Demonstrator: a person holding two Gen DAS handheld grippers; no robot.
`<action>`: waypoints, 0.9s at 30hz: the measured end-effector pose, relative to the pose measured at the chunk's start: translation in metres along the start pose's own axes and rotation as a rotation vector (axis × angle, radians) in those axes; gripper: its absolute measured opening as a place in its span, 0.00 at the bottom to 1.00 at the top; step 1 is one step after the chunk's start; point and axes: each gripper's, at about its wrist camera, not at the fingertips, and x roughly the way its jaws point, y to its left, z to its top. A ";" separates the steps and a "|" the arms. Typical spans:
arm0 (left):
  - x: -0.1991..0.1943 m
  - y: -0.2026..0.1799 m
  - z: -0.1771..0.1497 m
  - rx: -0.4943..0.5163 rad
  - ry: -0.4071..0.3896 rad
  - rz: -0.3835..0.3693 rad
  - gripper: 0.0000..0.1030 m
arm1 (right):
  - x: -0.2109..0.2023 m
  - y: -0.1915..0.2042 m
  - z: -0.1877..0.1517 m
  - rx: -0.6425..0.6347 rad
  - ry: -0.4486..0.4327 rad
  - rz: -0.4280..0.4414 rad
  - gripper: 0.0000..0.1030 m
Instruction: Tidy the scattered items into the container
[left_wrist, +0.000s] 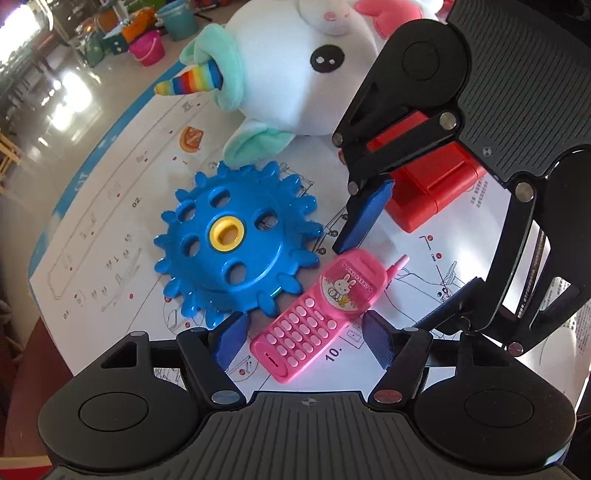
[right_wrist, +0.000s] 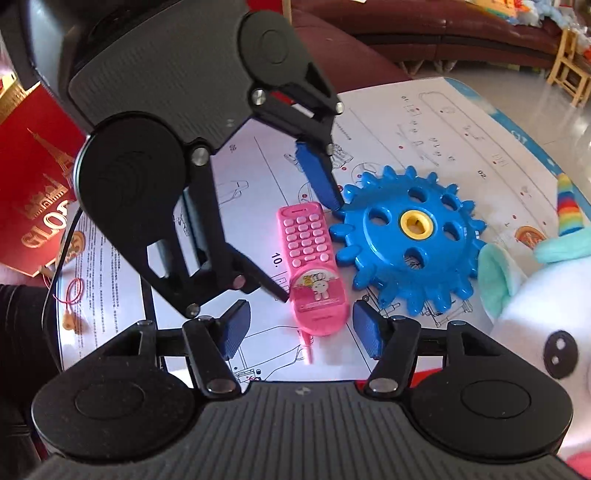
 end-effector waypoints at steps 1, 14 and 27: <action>0.000 -0.001 0.000 0.011 0.001 -0.012 0.77 | 0.000 0.001 -0.002 -0.009 -0.014 -0.004 0.64; -0.010 -0.059 -0.015 0.033 0.002 -0.179 0.74 | -0.027 0.047 -0.052 -0.043 -0.021 0.008 0.70; -0.025 -0.105 -0.047 -0.303 -0.071 -0.146 0.77 | -0.064 0.044 -0.096 0.473 0.041 -0.113 0.73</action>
